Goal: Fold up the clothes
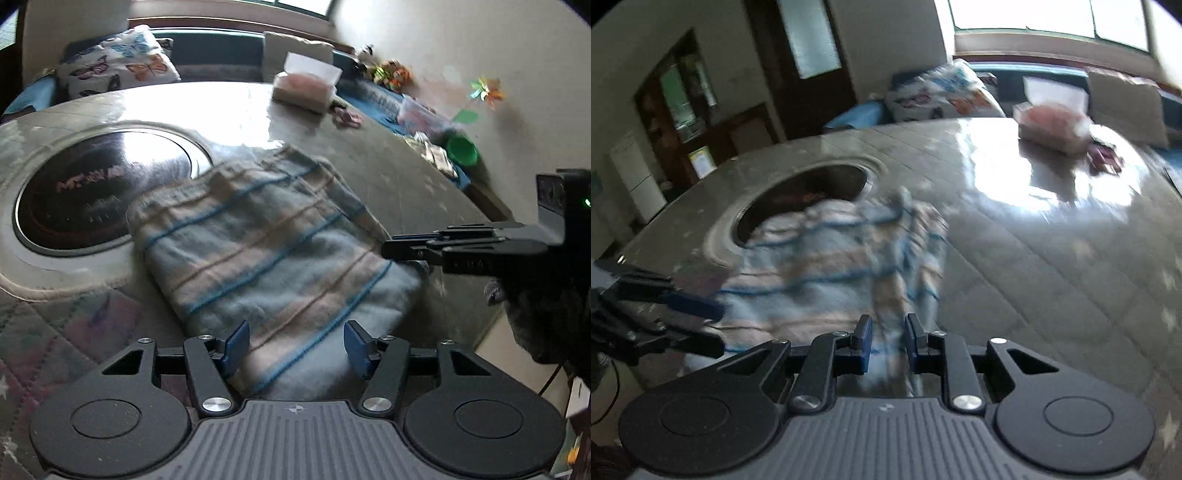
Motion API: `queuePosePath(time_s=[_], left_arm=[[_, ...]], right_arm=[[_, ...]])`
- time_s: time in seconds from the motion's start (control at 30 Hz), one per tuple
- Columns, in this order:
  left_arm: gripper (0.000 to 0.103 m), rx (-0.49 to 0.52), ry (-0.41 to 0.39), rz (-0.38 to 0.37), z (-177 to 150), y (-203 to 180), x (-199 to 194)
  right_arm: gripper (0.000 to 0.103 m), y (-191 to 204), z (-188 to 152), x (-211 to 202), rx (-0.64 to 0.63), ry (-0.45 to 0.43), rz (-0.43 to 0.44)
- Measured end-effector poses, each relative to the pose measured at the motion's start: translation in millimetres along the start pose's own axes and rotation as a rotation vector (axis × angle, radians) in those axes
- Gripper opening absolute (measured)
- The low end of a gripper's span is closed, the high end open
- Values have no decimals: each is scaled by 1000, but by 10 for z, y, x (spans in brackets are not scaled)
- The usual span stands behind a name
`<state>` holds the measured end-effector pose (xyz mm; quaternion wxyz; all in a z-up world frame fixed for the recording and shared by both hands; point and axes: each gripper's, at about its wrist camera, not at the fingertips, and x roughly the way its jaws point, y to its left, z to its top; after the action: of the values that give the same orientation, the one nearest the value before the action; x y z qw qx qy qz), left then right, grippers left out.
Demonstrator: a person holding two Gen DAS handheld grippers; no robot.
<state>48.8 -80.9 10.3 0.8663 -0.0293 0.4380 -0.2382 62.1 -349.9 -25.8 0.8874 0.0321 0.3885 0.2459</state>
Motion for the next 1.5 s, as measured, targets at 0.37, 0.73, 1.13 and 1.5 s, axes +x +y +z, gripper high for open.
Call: queuePosePath(time_s=[0.37, 0.73, 1.13, 1.5], left_arm=[[58, 66, 25, 4, -110, 150, -95], [58, 49, -63, 39, 97, 289, -313], [42, -20, -91, 42, 541, 502, 129], [29, -23, -68, 74, 751, 662, 458]], right_arm=[[20, -32, -295, -169, 178, 7, 15], [22, 228, -40, -367, 53, -68, 8], [17, 72, 119, 124, 77, -27, 32], [19, -25, 468, 409, 39, -63, -6]])
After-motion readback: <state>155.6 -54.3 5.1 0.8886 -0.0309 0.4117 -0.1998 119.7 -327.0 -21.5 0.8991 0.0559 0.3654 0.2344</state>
